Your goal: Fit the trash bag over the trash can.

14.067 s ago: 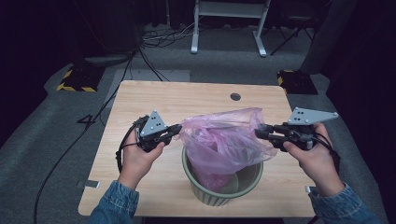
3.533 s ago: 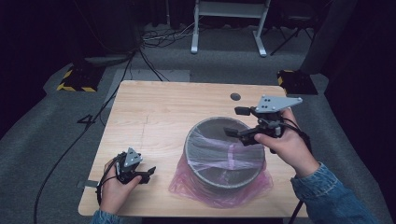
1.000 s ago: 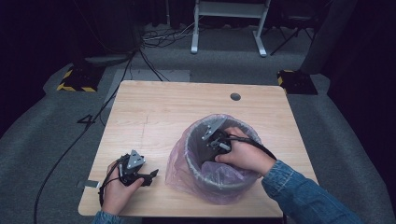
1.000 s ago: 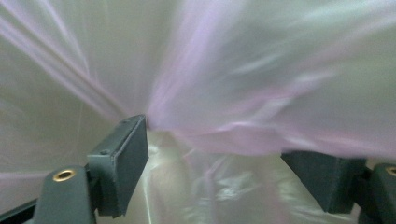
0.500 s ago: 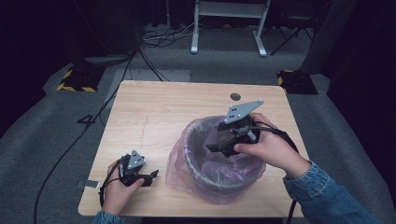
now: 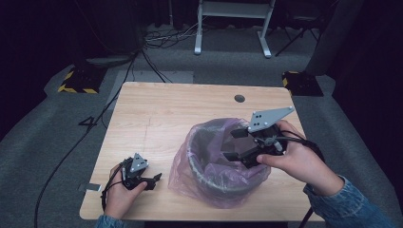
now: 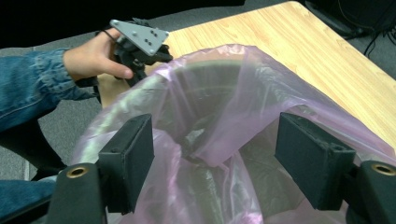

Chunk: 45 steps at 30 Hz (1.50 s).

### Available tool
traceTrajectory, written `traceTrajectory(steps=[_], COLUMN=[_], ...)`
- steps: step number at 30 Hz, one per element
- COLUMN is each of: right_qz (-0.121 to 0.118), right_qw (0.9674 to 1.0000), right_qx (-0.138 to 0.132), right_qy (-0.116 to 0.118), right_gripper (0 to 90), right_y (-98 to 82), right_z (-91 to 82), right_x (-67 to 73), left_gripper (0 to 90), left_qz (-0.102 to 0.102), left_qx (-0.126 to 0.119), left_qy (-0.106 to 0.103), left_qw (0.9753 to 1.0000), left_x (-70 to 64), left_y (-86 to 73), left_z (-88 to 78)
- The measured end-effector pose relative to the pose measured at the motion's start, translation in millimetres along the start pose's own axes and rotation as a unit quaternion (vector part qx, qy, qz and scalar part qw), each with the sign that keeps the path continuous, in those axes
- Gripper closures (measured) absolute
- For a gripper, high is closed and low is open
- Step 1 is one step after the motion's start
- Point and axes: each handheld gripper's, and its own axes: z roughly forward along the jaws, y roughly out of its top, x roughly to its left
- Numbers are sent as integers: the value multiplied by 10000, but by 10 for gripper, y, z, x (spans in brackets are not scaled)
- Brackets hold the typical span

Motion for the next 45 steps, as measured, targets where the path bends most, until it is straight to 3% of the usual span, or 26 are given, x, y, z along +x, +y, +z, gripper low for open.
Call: traceTrajectory(steps=[9,12,15,20,24,26,29,33,37,40,45], right_qz=[-408,-461,-573,-763,-839,-945,-1116,-1151,-1209,-1283,-1395], right_qw=[9974,9955,9912,9809,9707,9647,9529,9450,9344,9307,9214], right_qx=[461,723,1131,1768,2240,2447,2808,3037,3320,3394,3595], right_qy=[367,394,382,267,225,235,250,378,446,453,473], right_gripper=[380,476,610,766,776,750,696,628,539,513,465], right_y=[-98,-123,-148,-141,-122,-115,-105,-75,-71,-78,-115], right_z=[-12,39,104,231,361,438,563,717,892,986,1138], right_x=[267,276,272,278,289,297,311,281,249,237,219], left_gripper=[218,218,218,218,218,218,218,218,218,218,218], left_qz=[-2,4,-9,5,7,6,4,6,-15,-19,-25], left_qx=[17,18,17,33,33,31,45,30,32,37,34], left_qy=[-19,-21,-8,-17,-19,-18,-41,-36,-42,-44,-54], left_qw=[10000,10000,10000,10000,10000,10000,10000,10000,10000,10000,10000], left_x=[-17,-15,-9,-11,-11,-11,-17,-11,-10,-6,-10], left_y=[1,-1,-5,-6,-6,-6,-6,-7,-10,-13,-13], left_z=[11,9,8,12,11,14,18,15,16,20,24])
